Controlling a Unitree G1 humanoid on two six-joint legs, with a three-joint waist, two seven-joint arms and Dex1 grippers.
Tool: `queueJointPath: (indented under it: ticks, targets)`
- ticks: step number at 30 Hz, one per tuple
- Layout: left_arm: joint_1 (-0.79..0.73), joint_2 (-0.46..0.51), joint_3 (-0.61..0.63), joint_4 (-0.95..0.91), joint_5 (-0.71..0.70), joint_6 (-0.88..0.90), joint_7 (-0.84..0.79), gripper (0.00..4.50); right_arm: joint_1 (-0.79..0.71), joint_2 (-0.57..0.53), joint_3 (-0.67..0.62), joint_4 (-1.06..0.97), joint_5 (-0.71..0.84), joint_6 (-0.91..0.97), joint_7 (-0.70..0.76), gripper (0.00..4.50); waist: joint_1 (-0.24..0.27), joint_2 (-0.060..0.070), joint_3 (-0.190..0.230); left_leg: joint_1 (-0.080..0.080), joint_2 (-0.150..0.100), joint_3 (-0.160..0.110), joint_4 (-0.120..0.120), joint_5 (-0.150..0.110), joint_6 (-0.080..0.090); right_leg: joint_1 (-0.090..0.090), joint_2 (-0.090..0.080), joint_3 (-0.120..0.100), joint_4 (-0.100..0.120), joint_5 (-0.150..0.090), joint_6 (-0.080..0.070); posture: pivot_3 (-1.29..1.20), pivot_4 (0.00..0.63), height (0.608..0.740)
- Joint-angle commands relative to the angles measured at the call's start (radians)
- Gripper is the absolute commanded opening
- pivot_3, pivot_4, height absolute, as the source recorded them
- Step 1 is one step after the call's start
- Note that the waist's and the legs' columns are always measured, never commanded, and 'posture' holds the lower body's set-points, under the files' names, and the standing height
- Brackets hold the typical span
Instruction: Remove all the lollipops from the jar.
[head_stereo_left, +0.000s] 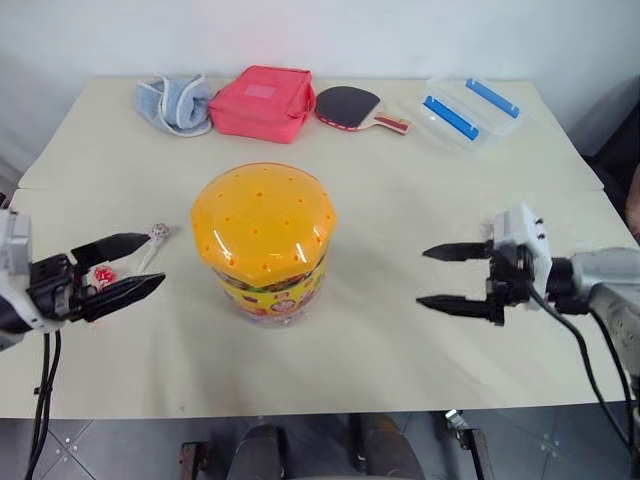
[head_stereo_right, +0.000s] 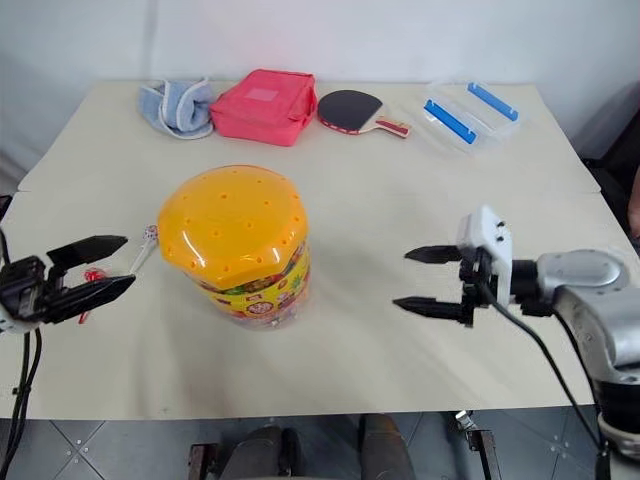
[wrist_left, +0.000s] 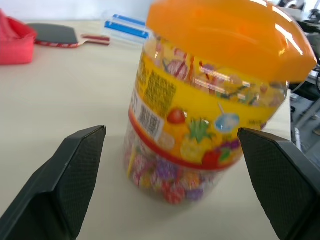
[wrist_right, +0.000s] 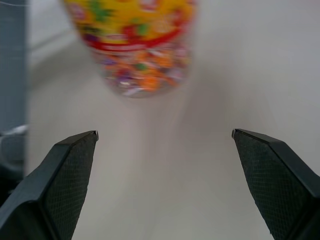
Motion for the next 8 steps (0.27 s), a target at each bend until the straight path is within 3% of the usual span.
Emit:
queueJointPath:
  ticks: [1, 8]
  targets:
    - [0.042, -0.006, 0.088, -0.039, -0.005, -0.025, 0.020, 4.50, 0.024, 0.000, 0.008, 0.018, -0.025, -0.109, 0.044, 4.49, 0.001, -0.001, 0.000, 0.000, 0.000, 0.000, 0.000, 0.000, 0.000, 0.001, 0.000, 0.000, 0.000, 0.000, 0.000, 0.00, 0.150, 0.740]
    - [0.135, -0.084, 0.140, -0.050, -0.011, -0.087, 0.004, 4.50, -0.011, 0.035, 0.051, 0.147, -0.078, -0.193, 0.018, 4.49, 0.000, -0.001, -0.001, 0.002, -0.001, -0.001, 0.000, 0.000, 0.000, 0.003, -0.002, 0.000, 0.001, 0.000, 0.000, 0.00, 0.150, 0.740]
